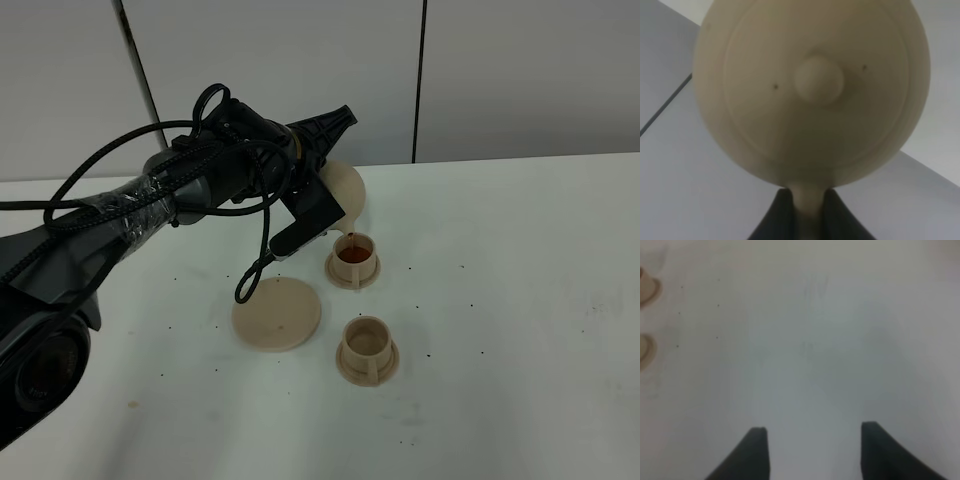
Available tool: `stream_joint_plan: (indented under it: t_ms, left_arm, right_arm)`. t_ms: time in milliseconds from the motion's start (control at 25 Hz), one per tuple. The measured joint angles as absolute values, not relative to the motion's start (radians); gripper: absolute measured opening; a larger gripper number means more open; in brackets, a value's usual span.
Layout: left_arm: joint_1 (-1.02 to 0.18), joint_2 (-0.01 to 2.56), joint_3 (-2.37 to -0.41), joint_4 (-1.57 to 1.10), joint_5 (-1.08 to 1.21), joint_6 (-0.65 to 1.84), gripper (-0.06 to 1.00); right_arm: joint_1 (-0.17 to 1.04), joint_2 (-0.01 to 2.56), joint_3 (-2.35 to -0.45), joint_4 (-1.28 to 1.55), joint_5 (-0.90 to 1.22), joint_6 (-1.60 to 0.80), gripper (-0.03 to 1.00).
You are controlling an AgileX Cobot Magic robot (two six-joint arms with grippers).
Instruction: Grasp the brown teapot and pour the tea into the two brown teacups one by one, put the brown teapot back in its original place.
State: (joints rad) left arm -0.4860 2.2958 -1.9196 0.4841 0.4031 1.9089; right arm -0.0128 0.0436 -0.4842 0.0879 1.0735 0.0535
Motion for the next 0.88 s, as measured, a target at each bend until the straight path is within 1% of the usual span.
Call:
stream_joint_plan:
  t_ms: [880]
  left_arm:
    - [-0.486, 2.296, -1.92, 0.487, 0.395, 1.91, 0.17]
  right_arm:
    - [-0.013, 0.044, -0.484, 0.088, 1.074, 0.054, 0.41]
